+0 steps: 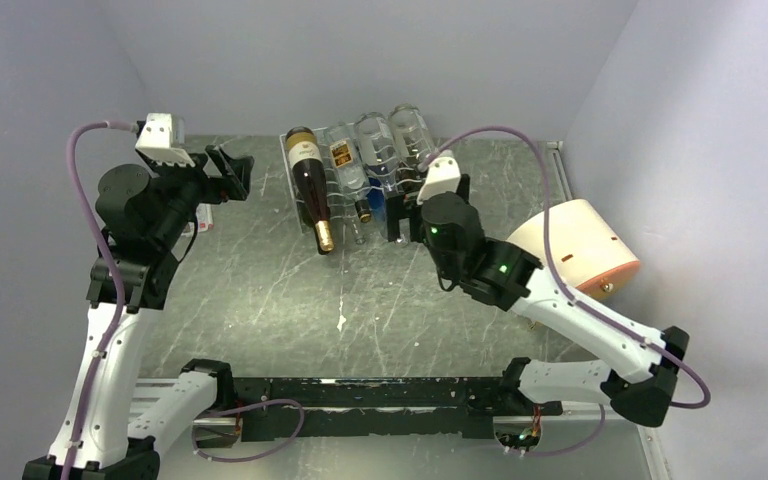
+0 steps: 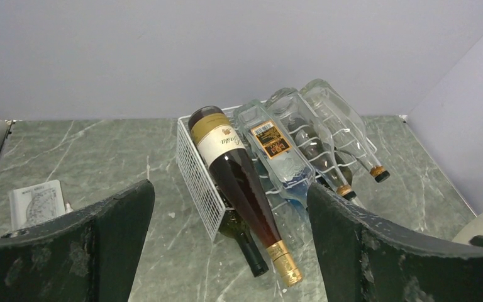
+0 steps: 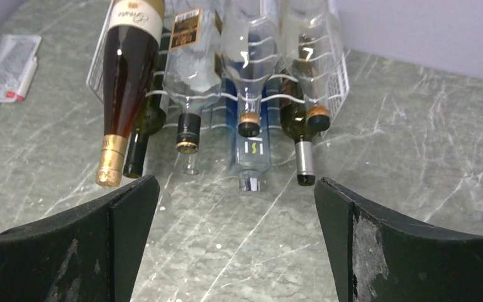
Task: Take the wine bottle off the wine rack
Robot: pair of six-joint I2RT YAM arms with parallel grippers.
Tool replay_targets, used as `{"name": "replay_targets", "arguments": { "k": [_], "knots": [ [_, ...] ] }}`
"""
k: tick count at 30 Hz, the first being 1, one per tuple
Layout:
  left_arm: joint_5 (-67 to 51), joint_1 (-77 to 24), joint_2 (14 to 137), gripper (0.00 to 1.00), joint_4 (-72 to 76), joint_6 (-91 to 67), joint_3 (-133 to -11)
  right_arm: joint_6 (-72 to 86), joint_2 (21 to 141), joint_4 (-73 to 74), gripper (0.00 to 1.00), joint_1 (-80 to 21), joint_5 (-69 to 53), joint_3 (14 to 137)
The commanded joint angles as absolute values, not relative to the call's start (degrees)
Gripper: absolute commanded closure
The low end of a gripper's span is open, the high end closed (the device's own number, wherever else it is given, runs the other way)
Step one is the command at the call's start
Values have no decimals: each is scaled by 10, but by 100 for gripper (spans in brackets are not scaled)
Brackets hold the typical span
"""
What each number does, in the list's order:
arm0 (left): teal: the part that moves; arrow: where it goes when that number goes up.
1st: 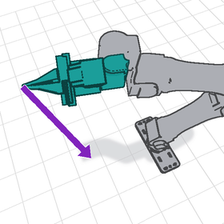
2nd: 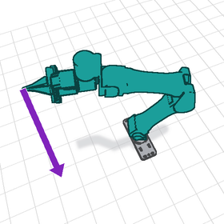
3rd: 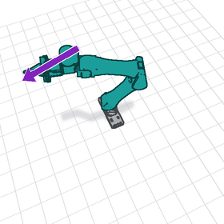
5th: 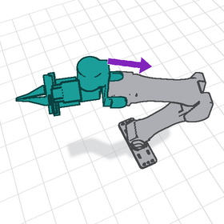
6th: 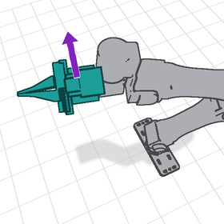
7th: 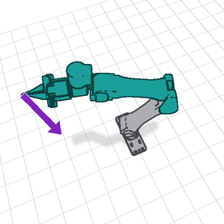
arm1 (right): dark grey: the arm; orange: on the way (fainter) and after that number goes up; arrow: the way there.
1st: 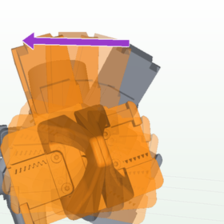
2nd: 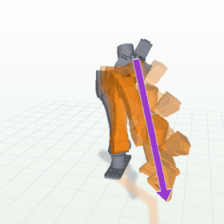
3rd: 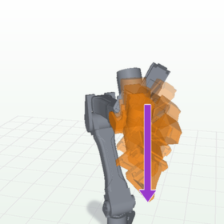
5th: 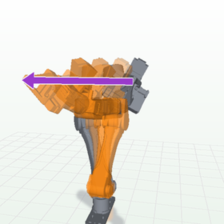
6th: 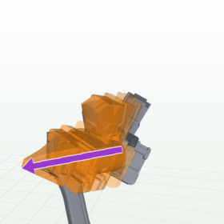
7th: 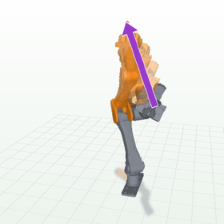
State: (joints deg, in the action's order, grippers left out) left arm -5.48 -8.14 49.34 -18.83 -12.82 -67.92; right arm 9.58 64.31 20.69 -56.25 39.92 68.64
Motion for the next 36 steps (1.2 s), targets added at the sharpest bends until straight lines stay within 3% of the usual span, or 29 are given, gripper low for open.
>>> {"name": "replay_targets", "arguments": {
  "k": [1,10,16,21,25,31,36],
  "knots": [
    [-49,-83,509,6,-221,-140,-715,123,678,213,0,-572,391,709],
    [-44,-84,535,6,-264,-132,-745,125,740,203,0,-560,360,730],
    [-41,-84,543,6,-267,-121,-749,172,824,276,0,-447,269,817],
    [-45,-85,551,6,-254,-106,-746,193,867,311,0,-402,295,853],
    [-29,-85,551,6,-234,-90,-720,185,859,275,0,-402,272,824],
    [1,-84,547,6,-201,-79,-677,212,844,158,0,-416,134,757],
    [21,-84,538,6,-181,-75,-643,181,921,156,0,-481,95,802]
  ]
}}
